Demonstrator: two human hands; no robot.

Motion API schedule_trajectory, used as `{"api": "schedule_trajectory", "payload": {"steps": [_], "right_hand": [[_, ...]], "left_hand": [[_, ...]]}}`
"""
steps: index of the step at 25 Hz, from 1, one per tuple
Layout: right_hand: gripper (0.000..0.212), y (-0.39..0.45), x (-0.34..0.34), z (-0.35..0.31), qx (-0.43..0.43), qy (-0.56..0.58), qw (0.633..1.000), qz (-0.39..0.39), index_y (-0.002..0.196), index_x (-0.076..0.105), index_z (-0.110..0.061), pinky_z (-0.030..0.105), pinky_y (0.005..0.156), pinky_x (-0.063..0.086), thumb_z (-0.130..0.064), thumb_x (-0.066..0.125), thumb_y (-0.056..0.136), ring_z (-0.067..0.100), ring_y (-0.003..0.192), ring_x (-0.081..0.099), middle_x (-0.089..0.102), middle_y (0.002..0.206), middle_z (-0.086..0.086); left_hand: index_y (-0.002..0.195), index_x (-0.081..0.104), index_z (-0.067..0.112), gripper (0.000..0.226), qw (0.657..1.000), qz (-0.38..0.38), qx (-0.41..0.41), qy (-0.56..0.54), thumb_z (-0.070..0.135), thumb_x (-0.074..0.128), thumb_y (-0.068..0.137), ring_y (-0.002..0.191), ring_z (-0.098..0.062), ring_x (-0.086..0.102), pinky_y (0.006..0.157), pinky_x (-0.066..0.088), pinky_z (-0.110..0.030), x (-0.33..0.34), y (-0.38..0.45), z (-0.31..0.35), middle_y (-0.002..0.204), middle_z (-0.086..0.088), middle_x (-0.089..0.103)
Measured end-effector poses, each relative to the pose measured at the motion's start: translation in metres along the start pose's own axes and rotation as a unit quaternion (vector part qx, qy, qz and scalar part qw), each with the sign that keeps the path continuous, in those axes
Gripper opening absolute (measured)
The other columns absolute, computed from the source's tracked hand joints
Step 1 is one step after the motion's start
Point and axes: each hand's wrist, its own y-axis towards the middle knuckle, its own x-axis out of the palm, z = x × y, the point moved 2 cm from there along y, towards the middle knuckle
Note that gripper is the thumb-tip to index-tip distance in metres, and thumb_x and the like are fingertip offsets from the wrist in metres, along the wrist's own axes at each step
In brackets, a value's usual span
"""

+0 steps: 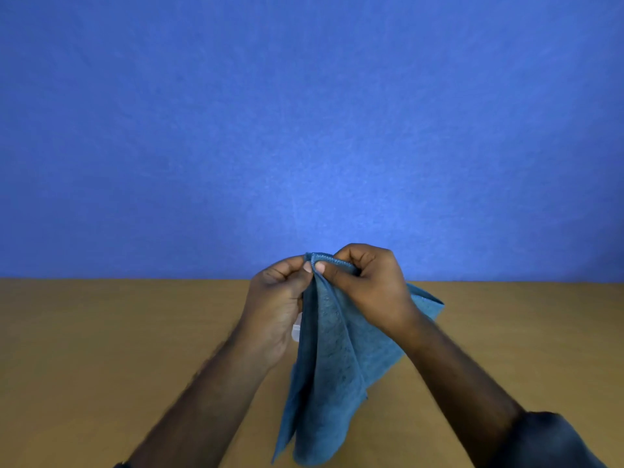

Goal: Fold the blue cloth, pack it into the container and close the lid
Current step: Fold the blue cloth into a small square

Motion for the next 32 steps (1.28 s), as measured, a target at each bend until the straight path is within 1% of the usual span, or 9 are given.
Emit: {"api": "schedule_trajectory", "payload": {"steps": [9, 14, 17, 20, 22, 25, 27, 29, 32], "right_hand": [[0.028, -0.001, 0.013, -0.004, 0.001, -0.037, 0.999, 0.033, 0.065, 0.062, -0.007, 0.027, 0.049, 0.04, -0.023, 0.079, 0.08, 0.006, 0.051, 0.046, 0.055, 0.056, 0.006], [0.026, -0.001, 0.015, -0.009, -0.009, -0.04, 0.999, 0.012, 0.067, 0.063, -0.006, 0.029, 0.052, 0.041, -0.021, 0.079, 0.081, 0.009, 0.053, 0.047, 0.058, 0.06, 0.014], [0.026, -0.001, 0.016, -0.011, -0.023, -0.051, 0.998, 0.012, 0.067, 0.062, -0.006, 0.03, 0.051, 0.04, -0.021, 0.077, 0.082, 0.009, 0.053, 0.047, 0.057, 0.06, 0.014], [0.025, 0.0, 0.018, -0.009, -0.019, -0.061, 0.998, -0.012, 0.068, 0.063, -0.008, 0.027, 0.049, 0.038, -0.023, 0.078, 0.081, 0.008, 0.052, 0.045, 0.055, 0.056, 0.007], [0.023, 0.002, 0.013, -0.005, -0.003, -0.09, 0.995, -0.051, 0.069, 0.064, -0.013, 0.024, 0.048, 0.037, -0.026, 0.08, 0.078, 0.006, 0.051, 0.045, 0.056, 0.057, 0.002], [0.03, 0.006, -0.01, 0.007, 0.026, -0.215, 0.971, -0.098, 0.061, 0.058, -0.019, 0.018, 0.045, 0.033, -0.032, 0.081, 0.075, 0.003, 0.047, 0.042, 0.05, 0.055, -0.007], [0.036, 0.005, -0.03, 0.018, 0.055, -0.273, 0.952, -0.123, 0.056, 0.053, -0.019, 0.02, 0.046, 0.034, -0.032, 0.08, 0.076, 0.005, 0.046, 0.044, 0.048, 0.053, -0.007], [0.035, 0.004, -0.045, 0.027, 0.073, -0.298, 0.941, -0.14, 0.056, 0.052, -0.019, 0.027, 0.052, 0.039, -0.03, 0.079, 0.077, 0.013, 0.051, 0.053, 0.053, 0.055, -0.002], [0.03, 0.005, -0.049, 0.03, 0.033, -0.354, 0.929, -0.102, 0.06, 0.053, -0.029, 0.036, 0.077, 0.039, -0.034, 0.074, 0.08, 0.016, 0.066, 0.056, 0.057, 0.062, -0.004]], "left_hand": [[0.104, 0.073, -0.007, 0.022, 0.999, -0.049, 0.01, 0.003, 0.005, 0.055, 0.098, 0.074, -0.023, 0.073, 0.066, 0.061, -0.029, -0.017, -0.001, 0.008, 0.091, -0.022, 0.075], [0.106, 0.073, -0.006, 0.024, 0.998, -0.059, 0.003, 0.027, 0.008, 0.055, 0.099, 0.089, -0.033, 0.072, 0.079, 0.06, -0.036, -0.02, -0.001, 0.012, 0.105, -0.031, 0.074], [0.103, 0.075, -0.006, 0.028, 0.998, -0.057, 0.013, 0.028, 0.018, 0.065, 0.093, 0.087, -0.031, 0.074, 0.074, 0.062, -0.034, -0.018, 0.0, 0.015, 0.102, -0.028, 0.076], [0.094, 0.076, -0.005, 0.021, 0.998, -0.021, 0.014, 0.051, 0.015, 0.07, 0.09, 0.078, -0.026, 0.075, 0.064, 0.06, -0.027, -0.017, 0.002, 0.018, 0.091, -0.021, 0.079], [0.091, 0.074, -0.006, 0.021, 0.997, 0.012, 0.025, 0.066, 0.013, 0.067, 0.092, 0.077, -0.026, 0.07, 0.062, 0.059, -0.028, -0.019, 0.009, 0.023, 0.088, -0.02, 0.075], [0.087, 0.072, 0.002, 0.017, 0.99, 0.063, 0.092, 0.088, 0.012, 0.061, 0.097, 0.082, -0.024, 0.059, 0.068, 0.052, -0.03, -0.033, 0.023, 0.049, 0.088, -0.017, 0.068], [0.081, 0.069, 0.012, 0.02, 0.981, 0.077, 0.141, 0.107, 0.012, 0.059, 0.098, 0.077, -0.016, 0.059, 0.067, 0.05, -0.027, -0.049, 0.031, 0.071, 0.079, -0.003, 0.07], [0.079, 0.07, 0.016, 0.022, 0.969, 0.081, 0.184, 0.145, 0.013, 0.06, 0.098, 0.066, -0.004, 0.058, 0.064, 0.051, -0.019, -0.063, 0.037, 0.091, 0.066, 0.013, 0.069], [0.08, 0.071, 0.017, 0.02, 0.952, 0.088, 0.225, 0.187, 0.014, 0.062, 0.097, 0.062, 0.0, 0.057, 0.062, 0.051, -0.015, -0.076, 0.043, 0.108, 0.061, 0.016, 0.068]]}}
